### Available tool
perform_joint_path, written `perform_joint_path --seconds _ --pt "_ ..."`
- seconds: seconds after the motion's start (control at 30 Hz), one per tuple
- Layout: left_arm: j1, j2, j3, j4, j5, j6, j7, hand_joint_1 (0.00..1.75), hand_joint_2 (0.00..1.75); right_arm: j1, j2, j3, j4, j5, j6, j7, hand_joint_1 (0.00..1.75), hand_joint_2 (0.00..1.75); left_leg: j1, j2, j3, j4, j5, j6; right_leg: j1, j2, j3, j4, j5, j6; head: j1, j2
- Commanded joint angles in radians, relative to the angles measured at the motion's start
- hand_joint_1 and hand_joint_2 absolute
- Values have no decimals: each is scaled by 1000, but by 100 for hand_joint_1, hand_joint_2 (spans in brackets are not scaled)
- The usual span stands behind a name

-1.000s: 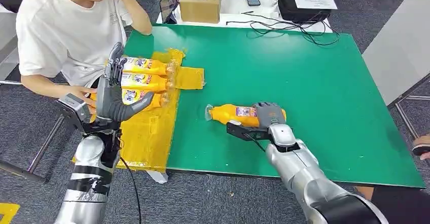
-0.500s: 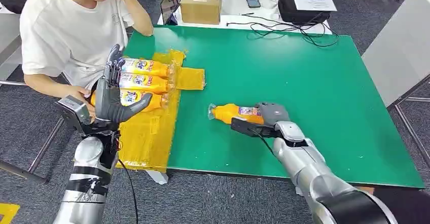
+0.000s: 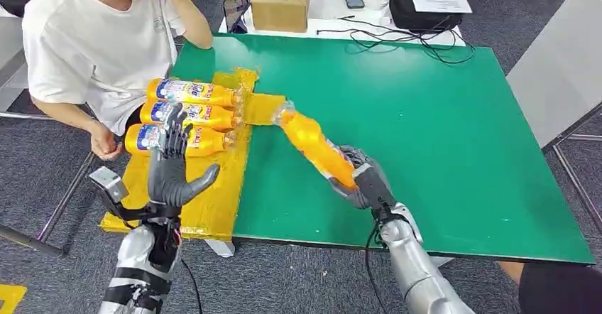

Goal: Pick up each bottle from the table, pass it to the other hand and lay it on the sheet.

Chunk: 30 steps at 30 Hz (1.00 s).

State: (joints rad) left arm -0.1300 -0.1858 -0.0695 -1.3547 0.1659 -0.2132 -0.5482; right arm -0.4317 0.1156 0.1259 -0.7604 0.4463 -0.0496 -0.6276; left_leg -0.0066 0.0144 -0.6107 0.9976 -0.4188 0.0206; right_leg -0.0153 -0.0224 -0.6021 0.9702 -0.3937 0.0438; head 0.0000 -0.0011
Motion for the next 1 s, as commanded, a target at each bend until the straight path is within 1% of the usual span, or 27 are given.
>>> perform_joint_path --seconds 0.03,0.07,0.17,0.23,0.33,0.4,0.47,0.5,0.6,0.63,0.73,0.77,0.8,0.83,0.93,0.97,1.0 --pt "46 -15 -33 -22 5 9 0 0 175 51 -8 -10 -153 -25 -4 5 175 175 0 -2 1 0 -1 -1 0 0 2 0 -1 -1 0 0" --pt "46 -15 -33 -22 5 9 0 0 175 51 -8 -10 -153 -25 -4 5 175 175 0 -2 0 0 0 -1 -1 0 0 0 -1 -1 0 0" --pt "51 -21 -28 -23 19 10 8 0 175 52 -4 -14 -154 -36 -17 -3 175 175 1 -2 2 1 -2 -2 0 1 2 0 -2 -2 0 0" --pt "99 -34 -29 -31 47 2 28 0 175 77 -9 -7 -175 -49 -21 -1 175 175 0 -1 1 0 -1 -1 0 1 1 0 -1 -1 0 0" --pt "153 -41 -17 -24 95 -14 47 0 175 120 -18 -9 -213 -59 -45 -2 175 175 1 -1 4 0 -2 -1 0 2 4 -1 -2 -2 0 0" --pt "163 -35 -17 -26 61 8 29 0 175 135 -15 -11 -241 -75 -43 -4 175 175 1 -1 4 -1 -3 -1 0 2 4 -2 -2 -1 -1 0" --pt "161 -32 -45 -3 28 -10 55 0 175 147 -4 -1 -284 -83 -38 -5 175 175 0 -1 2 0 -2 -1 0 1 2 -1 -2 -1 0 0" --pt "156 -27 -81 17 -9 -22 60 0 175 150 4 13 -303 -83 -34 -5 175 175 1 -1 4 0 -3 -1 1 2 4 -1 -3 -2 -1 0" --pt "123 -48 -146 90 -61 -31 58 0 175 147 29 63 -323 -80 -17 -5 175 175 0 -1 -2 0 -1 -1 -1 1 -2 0 -1 -1 -1 0" --pt "101 -55 -159 121 -59 -37 64 0 175 144 35 82 -326 -79 -11 -5 175 175 0 -1 1 0 -3 -2 0 2 1 0 -2 -2 0 0" --pt "23 -87 -168 229 12 -52 112 0 175 137 49 145 -328 -88 -9 -2 175 175 1 -2 1 1 -3 -2 0 2 1 1 -2 -2 0 0" --pt "4 -95 -168 259 30 -49 134 0 175 136 52 157 -328 -88 -9 -3 175 175 0 -2 -1 0 -1 -1 0 0 -1 0 -1 -2 -1 0" --pt "-14 -102 -175 278 33 -42 141 0 175 136 55 170 -328 -89 -7 -3 175 175 1 -3 1 1 -2 -2 0 1 1 0 -2 -2 0 0" --pt "-27 -107 -180 294 39 -43 141 0 175 135 57 178 -329 -89 -6 -2 175 175 0 -3 -2 -1 0 -1 0 -1 -2 0 -1 -1 -1 0" --pt "-60 -107 -221 348 72 -64 168 0 175 122 61 202 -334 -105 4 1 175 175 1 -3 2 0 -2 -2 1 1 2 0 -2 -2 -1 0" --pt "-75 -113 -226 375 72 -55 167 0 175 117 64 210 -339 -105 5 2 175 175 1 -3 0 0 -1 -1 0 0 0 0 -1 -1 0 0" --pt "-96 -119 -240 404 73 -57 164 0 175 110 69 221 -343 -110 11 2 175 175 1 -2 1 1 -2 -2 1 1 1 0 -2 -2 -1 0"
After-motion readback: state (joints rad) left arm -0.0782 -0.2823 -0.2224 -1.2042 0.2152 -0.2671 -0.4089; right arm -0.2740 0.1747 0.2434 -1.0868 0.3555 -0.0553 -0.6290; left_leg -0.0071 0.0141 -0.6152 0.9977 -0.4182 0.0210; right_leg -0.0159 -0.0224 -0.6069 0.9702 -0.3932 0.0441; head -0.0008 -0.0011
